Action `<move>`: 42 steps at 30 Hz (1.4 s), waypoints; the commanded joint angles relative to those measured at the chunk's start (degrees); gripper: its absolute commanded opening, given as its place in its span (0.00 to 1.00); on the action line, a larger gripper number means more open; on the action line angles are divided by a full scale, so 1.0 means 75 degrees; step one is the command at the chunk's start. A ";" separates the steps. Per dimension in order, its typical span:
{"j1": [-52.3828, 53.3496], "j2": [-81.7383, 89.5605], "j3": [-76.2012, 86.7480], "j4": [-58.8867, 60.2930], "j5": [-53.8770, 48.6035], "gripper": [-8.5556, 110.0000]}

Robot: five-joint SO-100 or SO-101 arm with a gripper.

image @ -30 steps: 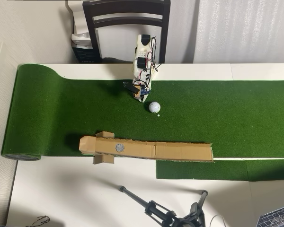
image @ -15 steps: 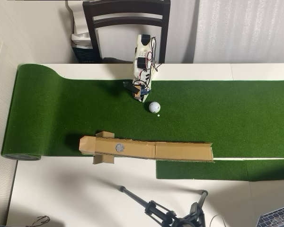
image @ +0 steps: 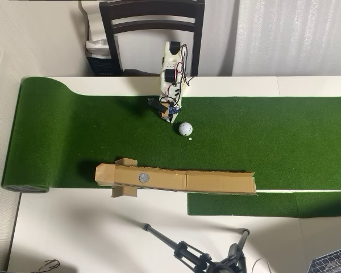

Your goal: Pick up the golf ball and place it on the gray mark at the back.

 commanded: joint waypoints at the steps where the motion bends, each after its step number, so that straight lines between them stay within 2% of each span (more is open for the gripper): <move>1: 0.0070 0.0691 0.0586 0.0023 0.0000 0.07; 21: 0.0059 0.0691 0.0562 0.0023 -0.0012 0.08; 30: 0.0035 0.0598 -0.0551 0.0187 -0.0023 0.19; 34: 0.0035 0.0633 -0.0984 0.0984 -0.0035 0.33; 38: 0.0059 0.0668 -0.1055 0.1078 -0.0223 0.46; 42: 0.0094 0.0668 -0.1488 0.1078 -0.0562 0.47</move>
